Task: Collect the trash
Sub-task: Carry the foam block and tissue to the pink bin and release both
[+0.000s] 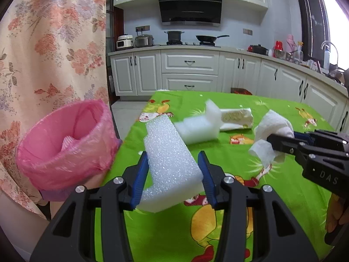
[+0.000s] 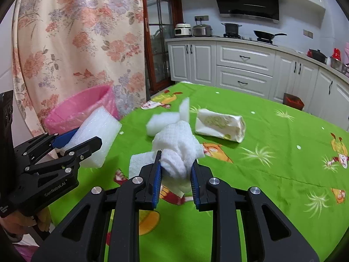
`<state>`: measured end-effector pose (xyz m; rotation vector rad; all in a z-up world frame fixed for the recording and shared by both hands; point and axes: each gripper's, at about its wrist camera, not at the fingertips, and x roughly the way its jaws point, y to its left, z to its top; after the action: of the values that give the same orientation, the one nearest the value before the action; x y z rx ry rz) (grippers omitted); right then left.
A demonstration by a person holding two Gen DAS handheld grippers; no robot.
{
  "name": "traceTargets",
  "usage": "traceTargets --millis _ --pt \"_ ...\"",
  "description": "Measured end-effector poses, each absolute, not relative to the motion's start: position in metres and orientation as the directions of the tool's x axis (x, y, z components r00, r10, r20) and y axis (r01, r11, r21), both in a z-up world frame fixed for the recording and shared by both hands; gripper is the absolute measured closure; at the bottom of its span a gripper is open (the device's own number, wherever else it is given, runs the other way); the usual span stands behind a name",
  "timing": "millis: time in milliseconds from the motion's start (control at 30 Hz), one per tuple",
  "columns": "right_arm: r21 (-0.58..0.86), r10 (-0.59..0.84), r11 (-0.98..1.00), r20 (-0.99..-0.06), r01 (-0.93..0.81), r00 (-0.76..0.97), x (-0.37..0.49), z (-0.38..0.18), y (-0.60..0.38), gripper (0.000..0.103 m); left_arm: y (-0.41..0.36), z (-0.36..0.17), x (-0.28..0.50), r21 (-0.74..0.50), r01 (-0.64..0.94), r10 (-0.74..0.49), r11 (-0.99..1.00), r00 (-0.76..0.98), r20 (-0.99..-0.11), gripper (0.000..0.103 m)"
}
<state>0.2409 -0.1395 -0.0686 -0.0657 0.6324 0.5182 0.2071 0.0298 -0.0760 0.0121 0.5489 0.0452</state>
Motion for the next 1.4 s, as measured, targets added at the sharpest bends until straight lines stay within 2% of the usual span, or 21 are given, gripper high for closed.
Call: traceTargets --millis 433,867,1100,1300,1400 --pt "0.08 0.515 0.813 -0.559 -0.576 0.649 0.25 -0.052 -0.094 0.08 0.062 -0.047 0.198 0.008 -0.117 0.107 0.993 0.88 -0.463 0.058" --pt "0.055 0.608 0.717 -0.537 -0.695 0.584 0.272 -0.033 -0.018 0.08 0.137 -0.028 0.197 0.032 -0.276 0.262 0.961 0.861 -0.436 0.058" --pt "0.067 0.658 0.661 -0.53 -0.747 0.535 0.296 -0.023 0.028 0.08 0.199 -0.019 0.206 0.061 -0.375 0.359 0.925 0.809 -0.465 0.058" --pt "0.098 0.689 0.62 -0.541 -0.778 0.482 0.319 -0.021 0.07 0.079 0.229 -0.024 0.22 0.096 -0.396 0.39 0.913 0.778 -0.494 0.058" --pt "0.122 0.698 0.61 -0.552 -0.783 0.457 0.332 -0.023 0.087 0.079 0.245 -0.026 0.227 0.075 -0.419 0.397 0.905 0.767 -0.504 0.058"
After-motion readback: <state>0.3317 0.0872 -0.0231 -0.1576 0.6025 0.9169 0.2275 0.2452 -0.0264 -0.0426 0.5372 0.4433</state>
